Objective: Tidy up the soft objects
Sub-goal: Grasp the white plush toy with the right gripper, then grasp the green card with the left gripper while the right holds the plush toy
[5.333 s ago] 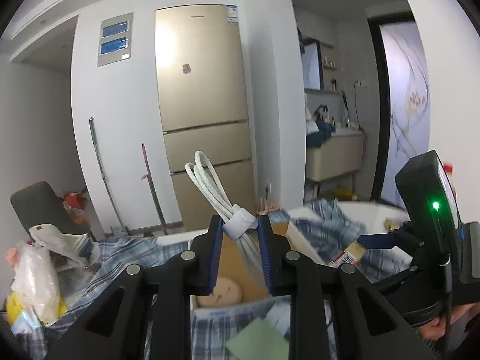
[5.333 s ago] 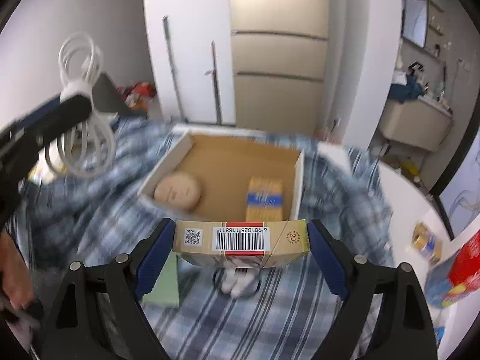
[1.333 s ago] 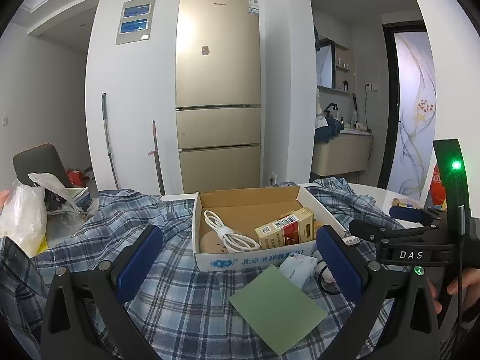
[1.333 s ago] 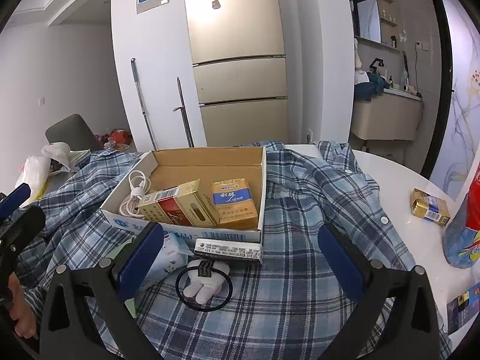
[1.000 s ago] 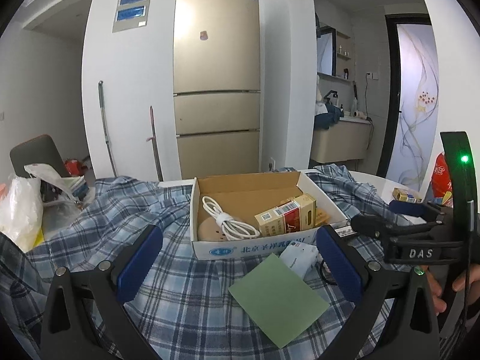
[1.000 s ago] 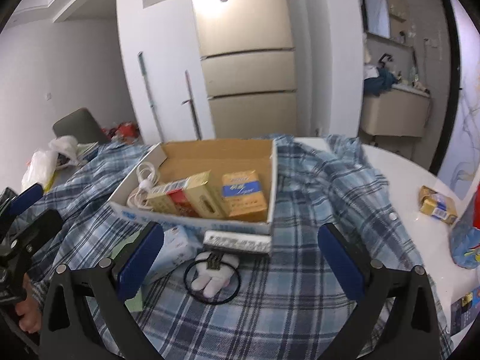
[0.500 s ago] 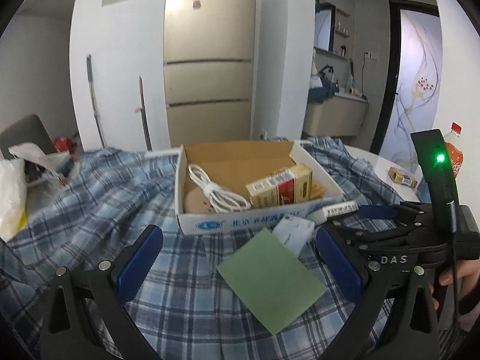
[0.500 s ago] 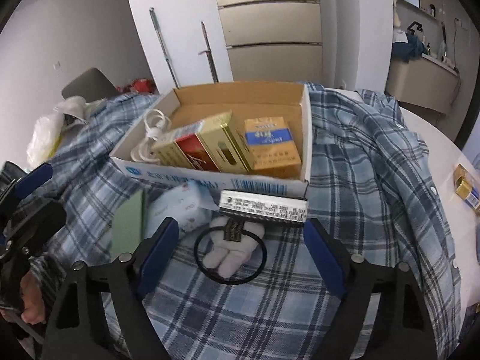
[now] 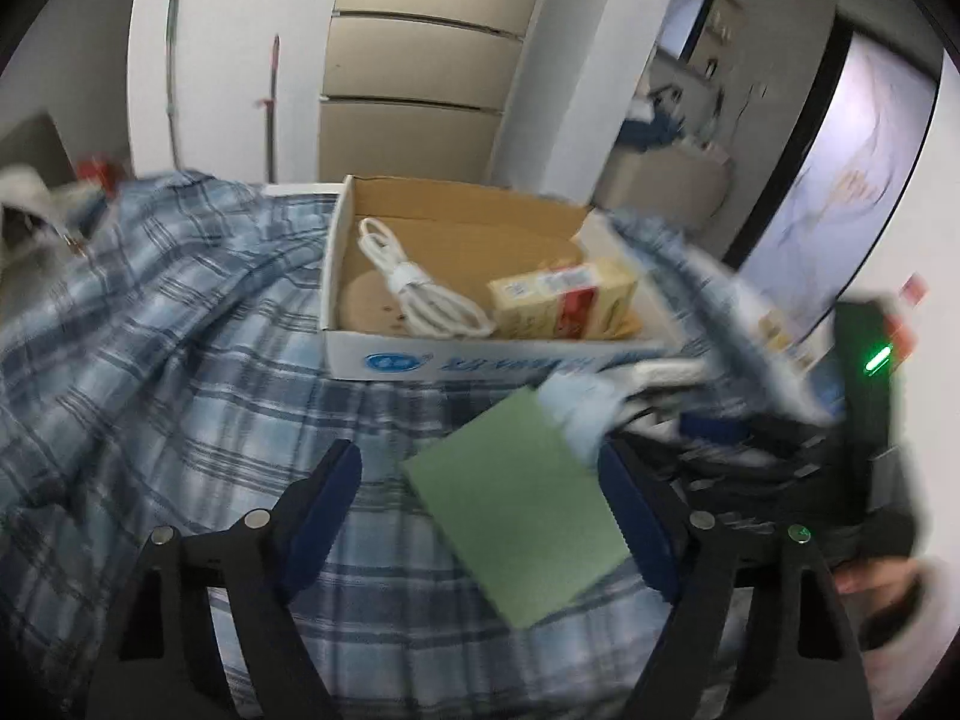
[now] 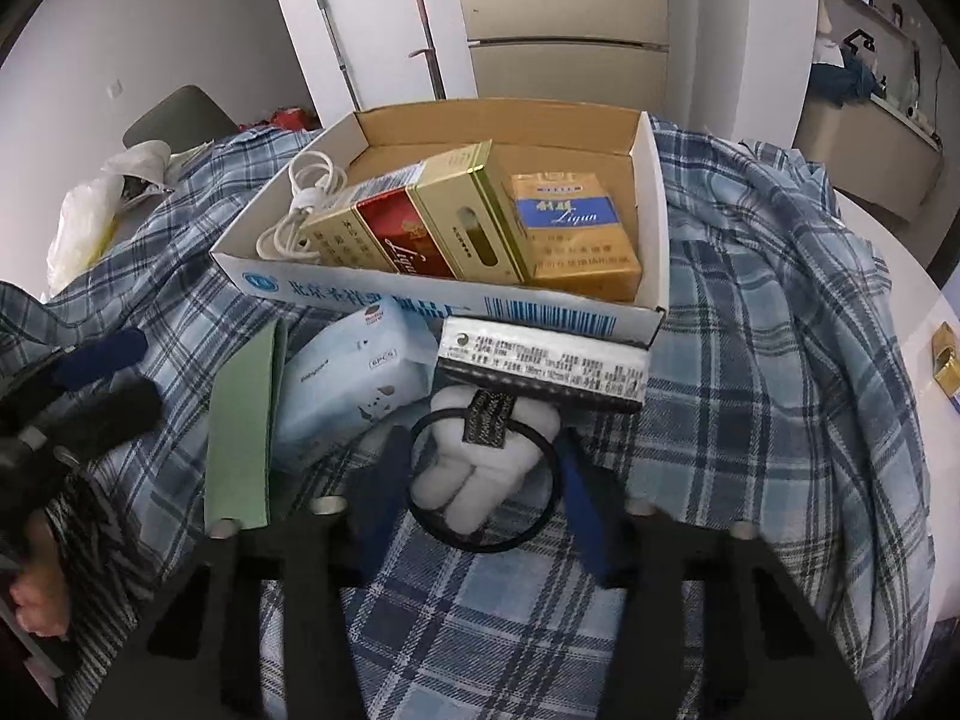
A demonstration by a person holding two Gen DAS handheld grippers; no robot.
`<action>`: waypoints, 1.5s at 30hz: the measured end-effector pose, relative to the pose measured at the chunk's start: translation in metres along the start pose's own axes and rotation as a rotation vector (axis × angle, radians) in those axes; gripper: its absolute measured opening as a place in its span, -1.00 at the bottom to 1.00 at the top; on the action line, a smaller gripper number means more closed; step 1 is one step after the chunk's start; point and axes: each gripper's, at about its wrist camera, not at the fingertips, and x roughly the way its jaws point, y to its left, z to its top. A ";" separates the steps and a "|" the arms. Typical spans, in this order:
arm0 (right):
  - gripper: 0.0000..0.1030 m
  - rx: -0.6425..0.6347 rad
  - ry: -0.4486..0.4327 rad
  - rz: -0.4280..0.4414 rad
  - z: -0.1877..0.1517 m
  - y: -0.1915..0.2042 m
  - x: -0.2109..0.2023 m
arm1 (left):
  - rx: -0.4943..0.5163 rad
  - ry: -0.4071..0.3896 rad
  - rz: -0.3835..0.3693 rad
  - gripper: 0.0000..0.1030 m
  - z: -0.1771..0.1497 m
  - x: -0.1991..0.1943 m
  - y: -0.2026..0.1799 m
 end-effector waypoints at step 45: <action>-0.47 -0.278 0.039 0.228 -0.029 0.067 -0.027 | -0.222 0.234 -0.131 0.63 -0.007 0.050 0.009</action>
